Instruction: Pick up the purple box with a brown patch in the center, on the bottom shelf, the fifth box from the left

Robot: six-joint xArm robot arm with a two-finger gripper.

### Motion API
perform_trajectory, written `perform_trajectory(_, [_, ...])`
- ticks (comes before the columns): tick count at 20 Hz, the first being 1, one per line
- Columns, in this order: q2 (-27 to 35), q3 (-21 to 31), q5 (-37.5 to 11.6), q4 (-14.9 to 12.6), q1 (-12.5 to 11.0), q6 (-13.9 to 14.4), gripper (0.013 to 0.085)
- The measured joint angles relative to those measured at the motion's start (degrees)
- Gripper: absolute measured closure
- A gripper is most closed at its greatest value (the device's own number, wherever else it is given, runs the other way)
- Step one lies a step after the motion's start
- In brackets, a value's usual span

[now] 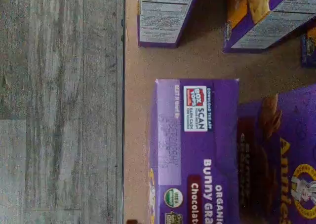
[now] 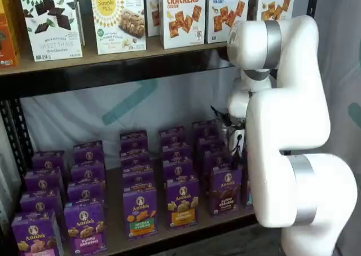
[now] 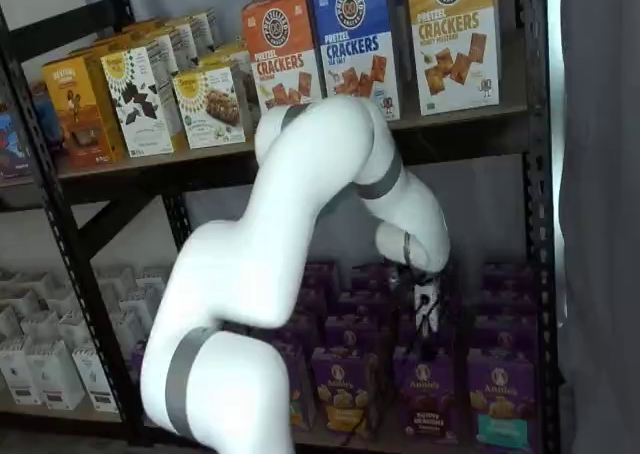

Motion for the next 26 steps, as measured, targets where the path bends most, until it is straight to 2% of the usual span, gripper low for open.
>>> perform_trajectory(2, [-0.4, -0.2, 2.1, 1.6, -0.2, -1.4, 0.0130])
perform_trajectory(4, [-1.3, 0.8, 2.6, 2.0, -0.4, -2.0, 0.0130])
perform_trajectory(13, [-2.8, 2.5, 3.1, 1.7, -0.7, -2.1, 0.0130])
perform_trajectory(20, [-1.3, 0.8, 5.3, 1.1, -0.9, -1.6, 0.0130])
perform_trajectory(26, [0.6, -1.7, 7.5, 2.7, -1.5, -3.4, 0.0130])
